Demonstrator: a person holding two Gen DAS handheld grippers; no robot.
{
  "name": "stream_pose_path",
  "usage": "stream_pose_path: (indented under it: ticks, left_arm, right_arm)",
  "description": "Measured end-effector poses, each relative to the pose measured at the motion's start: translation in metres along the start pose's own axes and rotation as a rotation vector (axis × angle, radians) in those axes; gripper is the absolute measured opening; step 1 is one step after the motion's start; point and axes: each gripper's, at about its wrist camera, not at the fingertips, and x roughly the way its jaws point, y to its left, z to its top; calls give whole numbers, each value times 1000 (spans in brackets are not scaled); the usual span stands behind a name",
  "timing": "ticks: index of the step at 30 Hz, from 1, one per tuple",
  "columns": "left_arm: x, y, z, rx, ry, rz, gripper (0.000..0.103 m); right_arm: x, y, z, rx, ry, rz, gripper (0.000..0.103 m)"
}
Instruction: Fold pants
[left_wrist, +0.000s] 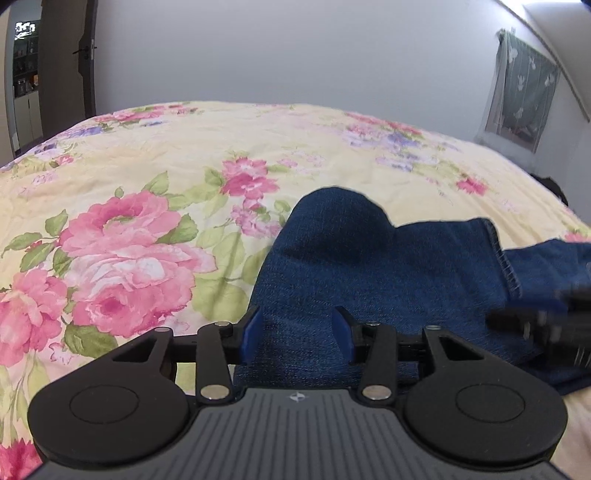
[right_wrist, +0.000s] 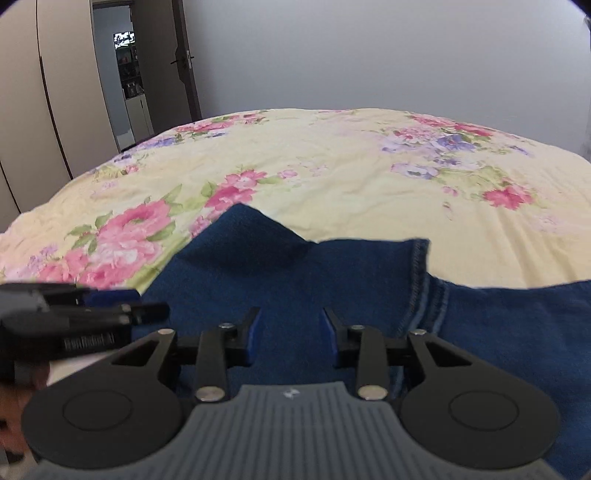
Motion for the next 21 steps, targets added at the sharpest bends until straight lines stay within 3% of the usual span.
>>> stream_pose_path:
  ticks: [3,5,10,13,18,21]
  left_arm:
    - [-6,-9,-1,-1,-19,-30,52]
    - [-5,-18,-1,19,-1,-30,52]
    - [-1,-32,-3,53,43,-23,52]
    - [-6,-38,-1,47,41,-15,52]
    - [-11,-63,8,77,12,-41,52]
    - [-8,-89,11,89,12,-82,52]
  right_arm:
    - [-5,-9,-35,-46,52,-35,30]
    - [-6,-14,-48,-51,37,-24,30]
    - [-22,-7,-38,-22,-19,16,31]
    - [-12,-1,-46,-105,67,-30,31]
    - [-63,-33,-51,49,-23,-3,34]
    - [-102,-68,-62,140,-76,-81,35]
